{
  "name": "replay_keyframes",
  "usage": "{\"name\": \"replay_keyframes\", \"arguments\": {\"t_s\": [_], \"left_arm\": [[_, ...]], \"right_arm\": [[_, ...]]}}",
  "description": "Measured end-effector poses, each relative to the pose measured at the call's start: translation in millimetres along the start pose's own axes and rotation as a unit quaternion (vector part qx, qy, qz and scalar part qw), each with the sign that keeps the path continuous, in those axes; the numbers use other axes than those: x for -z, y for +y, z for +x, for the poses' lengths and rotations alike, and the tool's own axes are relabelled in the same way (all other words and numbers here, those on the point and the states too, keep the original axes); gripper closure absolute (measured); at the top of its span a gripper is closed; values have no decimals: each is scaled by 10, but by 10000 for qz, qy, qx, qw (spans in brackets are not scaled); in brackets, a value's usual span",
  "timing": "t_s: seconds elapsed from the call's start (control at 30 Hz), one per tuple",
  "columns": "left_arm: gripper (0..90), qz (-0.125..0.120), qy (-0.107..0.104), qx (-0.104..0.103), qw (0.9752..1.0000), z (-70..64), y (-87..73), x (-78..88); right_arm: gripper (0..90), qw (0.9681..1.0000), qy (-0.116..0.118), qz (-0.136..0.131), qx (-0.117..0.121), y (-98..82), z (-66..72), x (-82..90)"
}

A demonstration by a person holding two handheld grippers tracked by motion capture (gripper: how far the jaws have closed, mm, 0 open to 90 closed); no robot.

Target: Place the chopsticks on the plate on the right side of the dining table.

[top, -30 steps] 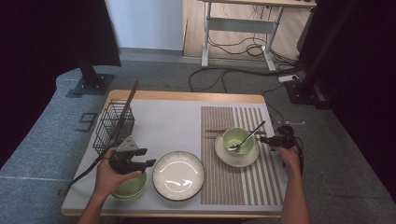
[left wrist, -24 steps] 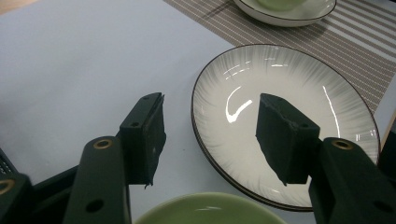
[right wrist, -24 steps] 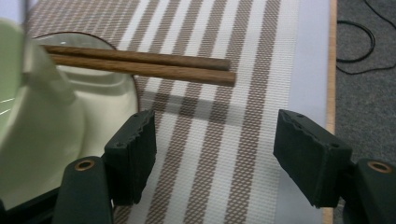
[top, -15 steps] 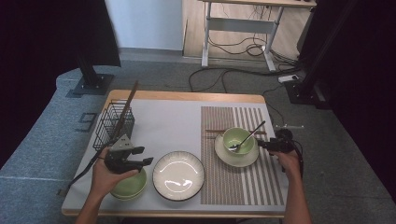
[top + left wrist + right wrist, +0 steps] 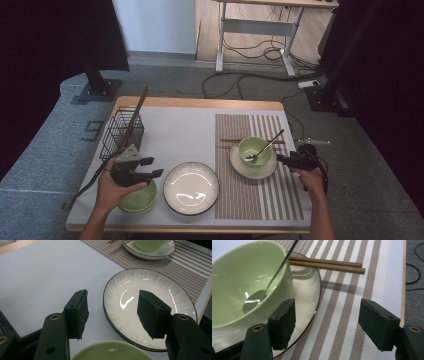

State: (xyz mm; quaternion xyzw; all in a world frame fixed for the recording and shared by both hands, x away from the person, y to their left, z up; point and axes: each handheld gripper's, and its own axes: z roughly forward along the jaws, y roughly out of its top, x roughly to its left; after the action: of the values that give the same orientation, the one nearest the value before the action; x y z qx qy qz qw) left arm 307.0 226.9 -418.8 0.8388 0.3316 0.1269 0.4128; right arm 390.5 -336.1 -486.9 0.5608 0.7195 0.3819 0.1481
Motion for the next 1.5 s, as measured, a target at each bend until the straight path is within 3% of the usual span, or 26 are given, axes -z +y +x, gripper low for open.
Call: {"name": "replay_keyframes", "arguments": {"t_s": [0.67,0.9,1.13,1.33,1.5], "left_arm": [[421,-75,-44,-54,9999,-39,29,38],[421,-12,-46,-64,10000,-52,27,-2],[422,8,-44,-76,10000,-61,22,-13],[421,14,-26,-65,10000,-63,17,-12],[421,23,-26,-57,10000,-71,12,-21]], "right_arm": [[300,9980,327,-188,510,-306,421,356],[300,9958,435,-64,805,-486,606,362],[299,9944,564,-94,888,-592,715,346],[298,9932,512,-102,1037,-635,794,303],[296,9937,442,-216,1010,-665,795,308]]}}
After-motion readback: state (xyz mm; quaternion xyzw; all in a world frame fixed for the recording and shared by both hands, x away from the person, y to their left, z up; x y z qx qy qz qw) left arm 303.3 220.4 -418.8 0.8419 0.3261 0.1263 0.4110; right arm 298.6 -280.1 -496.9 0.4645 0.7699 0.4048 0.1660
